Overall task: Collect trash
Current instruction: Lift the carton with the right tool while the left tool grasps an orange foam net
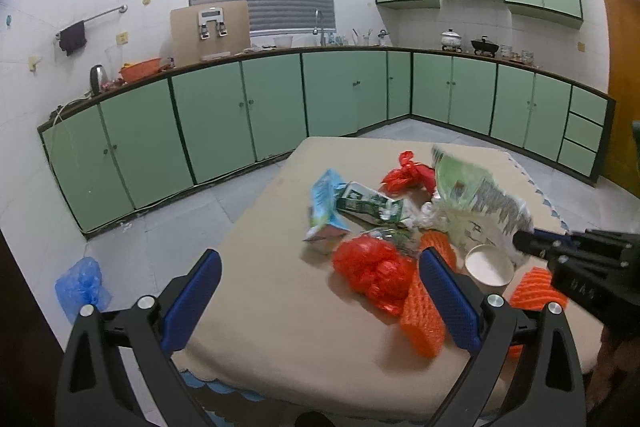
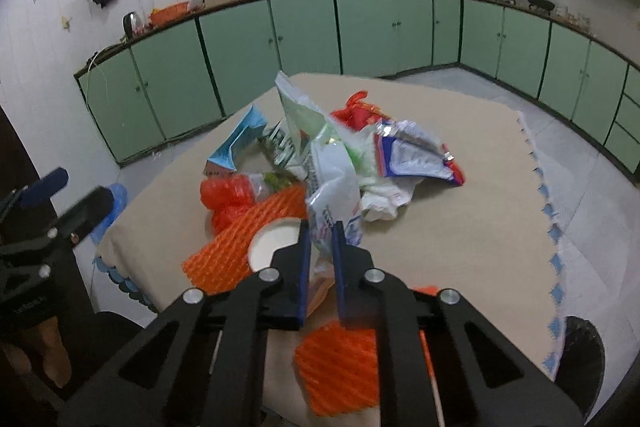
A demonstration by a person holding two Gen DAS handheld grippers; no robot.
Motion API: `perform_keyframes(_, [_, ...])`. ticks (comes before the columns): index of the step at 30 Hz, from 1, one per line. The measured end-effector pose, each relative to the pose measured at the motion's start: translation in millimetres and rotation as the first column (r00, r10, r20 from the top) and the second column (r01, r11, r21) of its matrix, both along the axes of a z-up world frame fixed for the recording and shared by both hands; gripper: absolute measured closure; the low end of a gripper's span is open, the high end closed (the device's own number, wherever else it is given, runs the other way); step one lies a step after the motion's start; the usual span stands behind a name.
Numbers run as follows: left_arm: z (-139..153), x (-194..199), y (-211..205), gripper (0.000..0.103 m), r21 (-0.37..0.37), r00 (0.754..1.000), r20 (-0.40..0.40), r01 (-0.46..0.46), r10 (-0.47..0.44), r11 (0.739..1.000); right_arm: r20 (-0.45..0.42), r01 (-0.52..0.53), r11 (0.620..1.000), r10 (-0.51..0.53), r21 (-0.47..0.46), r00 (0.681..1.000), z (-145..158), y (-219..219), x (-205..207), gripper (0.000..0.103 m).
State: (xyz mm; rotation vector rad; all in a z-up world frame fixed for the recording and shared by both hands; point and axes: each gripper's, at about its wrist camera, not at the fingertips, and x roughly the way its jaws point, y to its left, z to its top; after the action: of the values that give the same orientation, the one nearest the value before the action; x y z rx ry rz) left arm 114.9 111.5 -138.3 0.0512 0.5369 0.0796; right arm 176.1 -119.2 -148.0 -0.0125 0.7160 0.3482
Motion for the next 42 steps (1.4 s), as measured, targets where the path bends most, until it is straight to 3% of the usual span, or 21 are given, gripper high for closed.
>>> perform_keyframes(8, [0.6,-10.6,-35.5,0.006,-0.006,0.995,0.000,0.096,-0.096,0.995,0.048,0.061,0.996,-0.064,0.058,0.997,20.4,-40.3,-13.1,0.099])
perform_keyframes(14, [-10.1,-22.9,-82.7,0.006,-0.007,0.974,-0.013,0.225,-0.225,0.974,0.103,0.130,0.987,-0.140,0.095,0.985,38.7,-82.0,-29.9,0.099])
perform_keyframes(21, [-41.9,-19.5,-140.8,0.006,0.011,0.947,-0.062,0.318,-0.317,0.948,0.125,0.229,0.964,-0.246,0.135,0.961,50.8,-141.7,-54.9,0.099])
perform_keyframes(25, [-66.3,-8.3,-158.3,0.020,0.007,0.932,-0.121,0.344,-0.340,0.939,0.117,0.281,0.948,-0.299,0.146,0.947,50.6,-171.1,-70.8,0.099])
perform_keyframes(30, [-87.4,-0.9,-170.0,0.020,0.027,0.924,-0.166,0.354,-0.345,0.935,0.107,0.331,0.933,-0.347,0.142,0.932,45.4,-188.4,-88.4,0.099])
perform_keyframes(31, [-89.5,-0.3,-171.1,0.023,0.028,0.923,-0.168,0.354,-0.345,0.935,0.103,0.341,0.929,-0.357,0.143,0.928,43.9,-191.6,-92.1,0.099])
perform_keyframes(38, [-90.3,3.0,-170.4,0.072,-0.025,0.907,-0.181,0.382,-0.380,0.924,0.054,0.391,0.912,-0.400,0.124,0.915,21.1,-202.2,-116.4,0.099])
perform_keyframes(42, [-85.3,-0.5,-173.4,0.081,-0.023,0.903,-0.173,0.396,-0.394,0.918,0.022,0.427,0.897,-0.432,0.115,0.902,8.1,-214.3,-130.4,0.099])
